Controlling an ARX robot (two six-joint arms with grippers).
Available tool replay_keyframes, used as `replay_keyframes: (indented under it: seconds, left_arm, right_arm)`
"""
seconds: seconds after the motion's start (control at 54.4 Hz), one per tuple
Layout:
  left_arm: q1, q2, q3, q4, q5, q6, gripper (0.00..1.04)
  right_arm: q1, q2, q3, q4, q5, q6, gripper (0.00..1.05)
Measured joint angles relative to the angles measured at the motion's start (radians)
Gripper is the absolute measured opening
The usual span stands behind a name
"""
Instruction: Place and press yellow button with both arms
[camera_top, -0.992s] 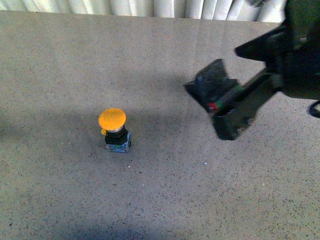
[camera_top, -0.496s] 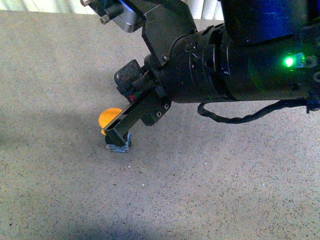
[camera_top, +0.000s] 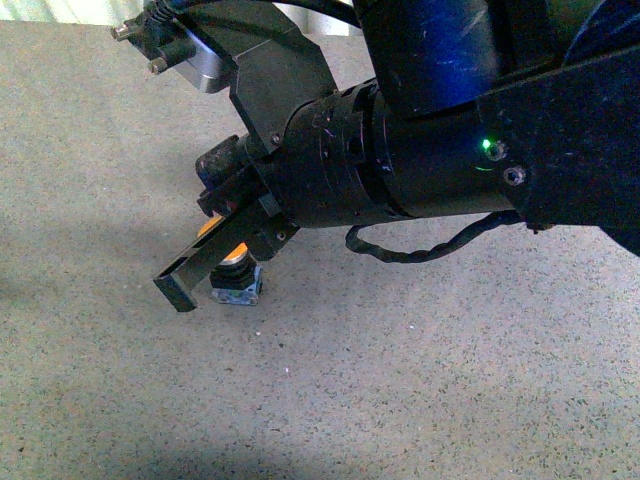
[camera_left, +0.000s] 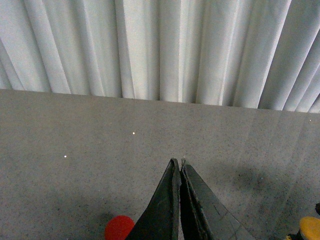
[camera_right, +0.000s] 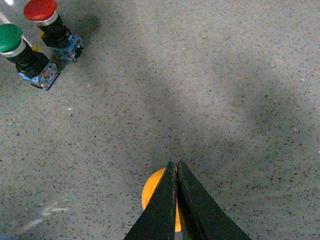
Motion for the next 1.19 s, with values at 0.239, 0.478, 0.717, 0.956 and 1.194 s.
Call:
replay_keyframes:
  seconds: [0.239,0.478,0.717,0.956,1.194]
  left_arm:
    - [0.000,-0.083,0.000,-0.089,0.000,0.000,0.01]
    - [0.003,-0.211,0.000,-0.232,0.000,0.001,0.01]
    - [0.002,-0.213,0.000,-0.231,0.000,0.001,0.01]
    - [0.002,-0.213,0.000,-0.231,0.000,0.001,0.01]
    - [0.002,-0.213,0.000,-0.231,0.000,0.001,0.01]
  right_arm:
    - [0.001,0.034,0.021,-0.024,-0.007,0.027,0.01]
    - [0.001,0.068,0.042,-0.089,0.031,0.031,0.01]
    - [-0.003,0.090,0.047,-0.086,0.026,0.047,0.01]
    - [-0.019,0.040,0.006,-0.039,0.018,0.103,0.01]
    - [-0.098,-0.154,-0.090,0.030,0.016,0.182,0.01]
